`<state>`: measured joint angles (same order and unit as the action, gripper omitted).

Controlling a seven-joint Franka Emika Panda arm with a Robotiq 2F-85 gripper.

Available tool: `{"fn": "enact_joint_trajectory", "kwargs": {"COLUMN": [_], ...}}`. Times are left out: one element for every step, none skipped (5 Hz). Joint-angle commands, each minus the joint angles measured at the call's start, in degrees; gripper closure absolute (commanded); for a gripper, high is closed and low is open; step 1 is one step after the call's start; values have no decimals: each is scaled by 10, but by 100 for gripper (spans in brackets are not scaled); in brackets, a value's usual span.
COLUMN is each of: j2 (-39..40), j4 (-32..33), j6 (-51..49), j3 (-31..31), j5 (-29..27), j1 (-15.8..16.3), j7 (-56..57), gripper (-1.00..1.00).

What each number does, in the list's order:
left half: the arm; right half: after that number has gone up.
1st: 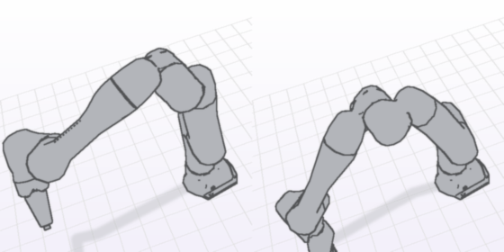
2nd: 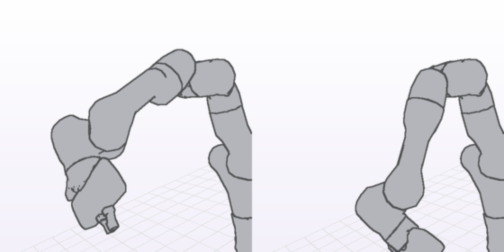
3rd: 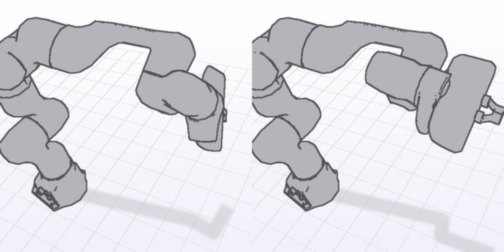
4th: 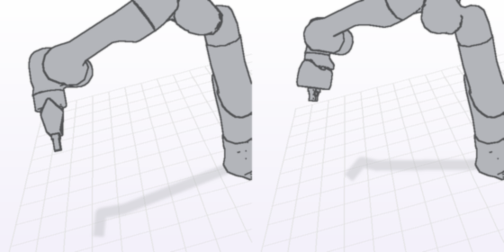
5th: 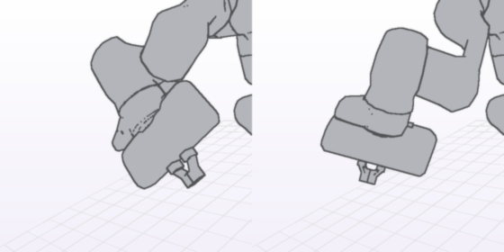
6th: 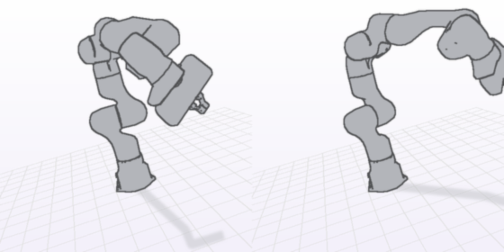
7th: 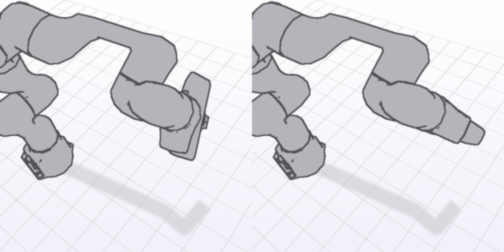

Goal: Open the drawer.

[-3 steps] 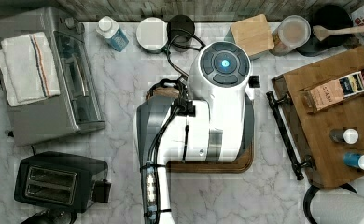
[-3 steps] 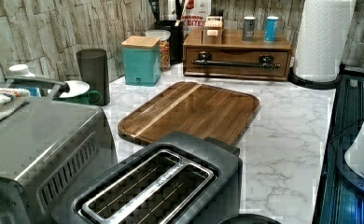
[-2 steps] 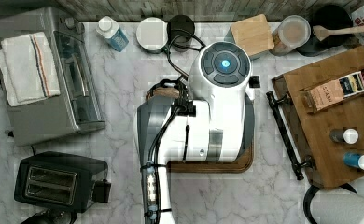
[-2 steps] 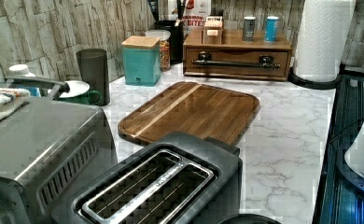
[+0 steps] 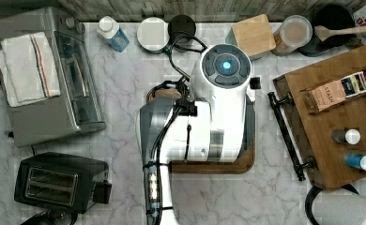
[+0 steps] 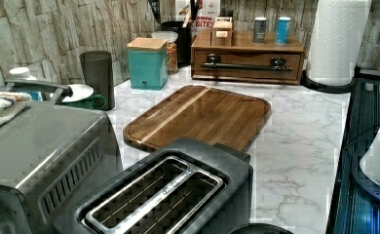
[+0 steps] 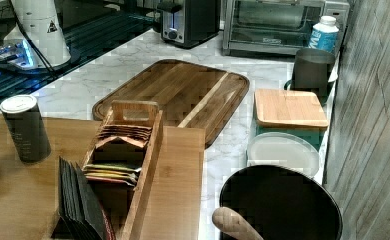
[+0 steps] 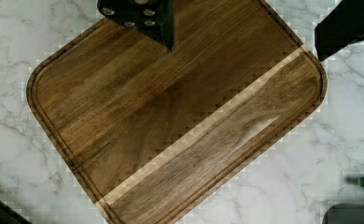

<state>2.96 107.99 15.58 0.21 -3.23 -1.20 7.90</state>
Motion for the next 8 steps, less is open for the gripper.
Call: {"fn": "enact_joint_trajectory", "kwargs": {"j2": [-68,-98,-140,-165,-177,-173,-157,-136], "j4": [101,145,220,266,298,324,342,345], "j6": [18,22,84,137,172,218,273,325], "j3": [6,17,37,53,65,87,122,156], "j5": [-1,12,25,42,55,68,83,89], "j1": [-10,-16,-36,-39,-53,-63,-65,-65], "j7": [236,324,430,477,537,615,682,746], "gripper": [-100,-100,-100,-100,-100,-100,-100,-100]}}
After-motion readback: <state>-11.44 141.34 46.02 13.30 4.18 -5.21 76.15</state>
